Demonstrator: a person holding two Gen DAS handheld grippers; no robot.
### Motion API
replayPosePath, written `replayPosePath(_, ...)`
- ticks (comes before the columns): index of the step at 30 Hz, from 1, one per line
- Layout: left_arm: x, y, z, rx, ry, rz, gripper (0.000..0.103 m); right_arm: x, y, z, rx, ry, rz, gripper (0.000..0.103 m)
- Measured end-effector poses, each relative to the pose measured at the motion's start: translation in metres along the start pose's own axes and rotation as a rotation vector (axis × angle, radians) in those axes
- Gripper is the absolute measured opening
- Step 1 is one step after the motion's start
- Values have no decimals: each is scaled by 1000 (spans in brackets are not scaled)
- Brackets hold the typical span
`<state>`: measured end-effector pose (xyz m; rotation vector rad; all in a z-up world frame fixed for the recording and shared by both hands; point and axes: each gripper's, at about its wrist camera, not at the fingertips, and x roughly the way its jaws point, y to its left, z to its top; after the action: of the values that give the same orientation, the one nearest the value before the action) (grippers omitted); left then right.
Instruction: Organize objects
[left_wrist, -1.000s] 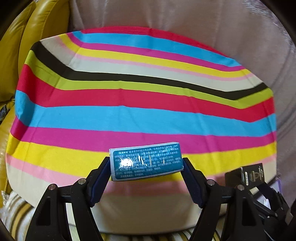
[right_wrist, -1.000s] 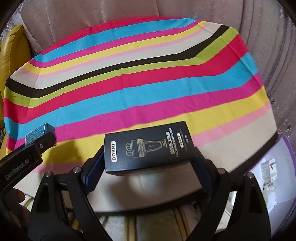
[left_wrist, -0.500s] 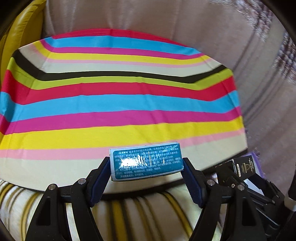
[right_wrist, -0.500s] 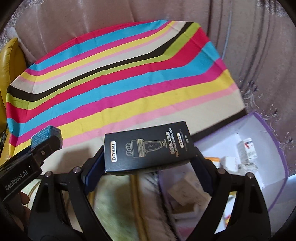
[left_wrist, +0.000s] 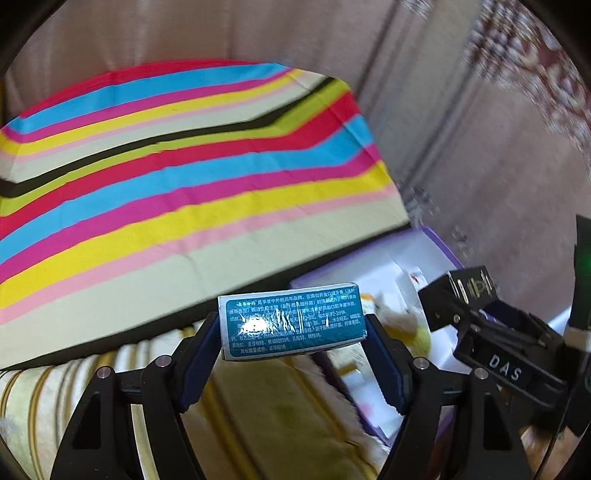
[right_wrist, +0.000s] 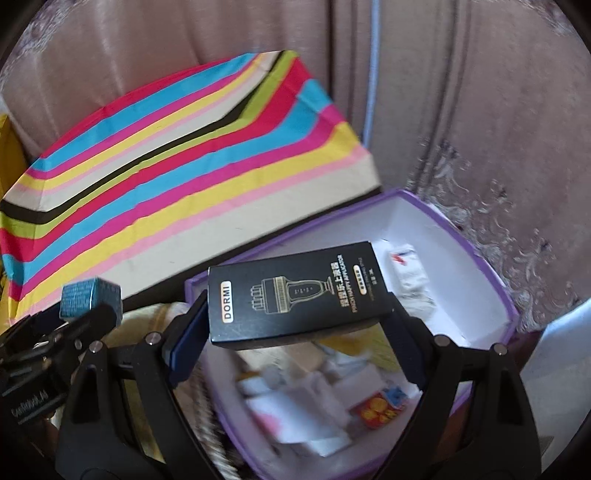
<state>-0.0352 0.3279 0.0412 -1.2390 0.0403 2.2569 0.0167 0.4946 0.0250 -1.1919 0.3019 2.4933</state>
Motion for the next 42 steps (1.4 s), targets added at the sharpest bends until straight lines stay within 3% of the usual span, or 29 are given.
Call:
replayPosePath(8, 15, -45, -13, 103, 66, -32, 76, 3, -50, -19, 52, 33, -51, 89)
replayPosePath(17, 31, -63, -16, 120, 125, -69, 76, 15, -84, -30, 84, 88, -75, 91)
replayPosePath(20, 32, -66, -17, 130, 131, -79, 85, 16, -86, -30, 91, 100, -65, 96)
replayPosePath(30, 32, -45, -29, 14, 217, -143, 85, 4, -78, -32, 65, 88, -58, 97)
replayPosePath(38, 18, -46, -45, 21, 193, -106, 85, -7, -78, -42, 32, 108, -95, 97)
replayPosePath(42, 18, -42, -44, 0, 194, -134, 89, -12, -78, -47, 19, 123, -103, 97)
